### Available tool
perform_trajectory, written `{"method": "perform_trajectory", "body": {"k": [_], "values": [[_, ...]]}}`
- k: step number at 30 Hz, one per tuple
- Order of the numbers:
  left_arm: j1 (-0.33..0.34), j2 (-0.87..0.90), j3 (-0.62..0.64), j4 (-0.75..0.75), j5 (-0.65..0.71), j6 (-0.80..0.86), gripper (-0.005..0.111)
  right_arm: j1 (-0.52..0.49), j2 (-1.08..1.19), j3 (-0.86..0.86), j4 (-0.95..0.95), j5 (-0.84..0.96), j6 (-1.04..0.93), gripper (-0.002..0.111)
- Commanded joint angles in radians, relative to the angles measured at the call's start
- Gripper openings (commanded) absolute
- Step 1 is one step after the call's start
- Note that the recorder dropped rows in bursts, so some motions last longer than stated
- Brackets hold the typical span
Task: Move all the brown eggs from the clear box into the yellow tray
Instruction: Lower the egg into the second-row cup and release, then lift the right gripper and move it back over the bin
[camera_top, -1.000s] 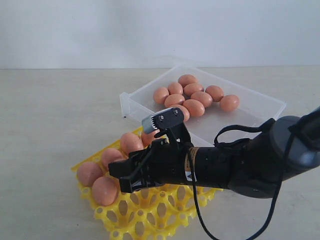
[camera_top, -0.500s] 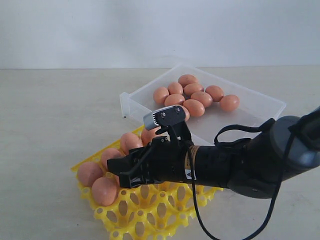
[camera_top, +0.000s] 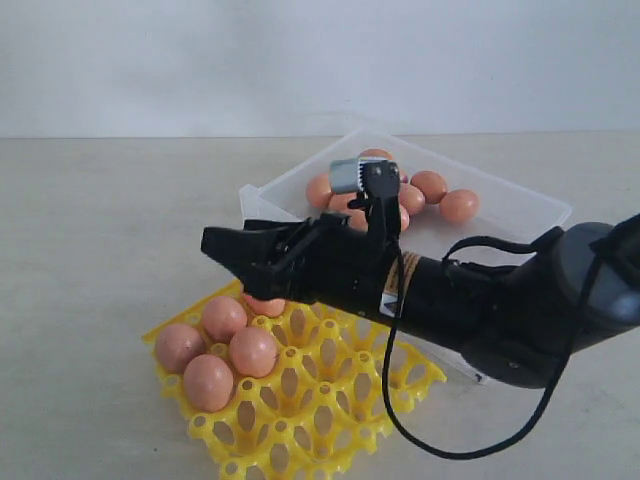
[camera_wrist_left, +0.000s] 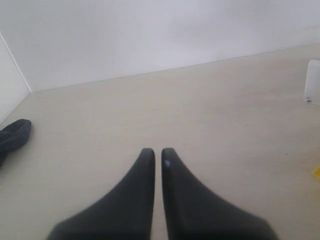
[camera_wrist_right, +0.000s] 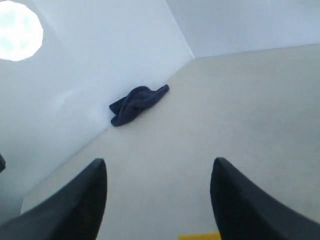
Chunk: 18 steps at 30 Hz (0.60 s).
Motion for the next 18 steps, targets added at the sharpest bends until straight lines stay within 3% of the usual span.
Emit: {"method": "perform_trajectory", "body": {"k": [1,11,14,18], "values": [[0.001,-0.003,0.003,0.001,0.0,-0.004,0.004,-0.047,-0.079,0.001,0.086,-0.026,-0.002,0.054],[0.001,-0.003,0.003,0.001,0.0,-0.004,0.004,-0.295,-0.357,0.001,0.125,-0.024,-0.022,0.054],[0.001,-0.003,0.003,0.001,0.0,-0.004,0.004,-0.349,-0.463,0.001,0.099,0.322,-0.13,0.047],[0.001,-0.003,0.003,0.001,0.0,-0.004,0.004,-0.367,-0.578,-0.004,0.106,1.012,-0.501,0.011]]}}
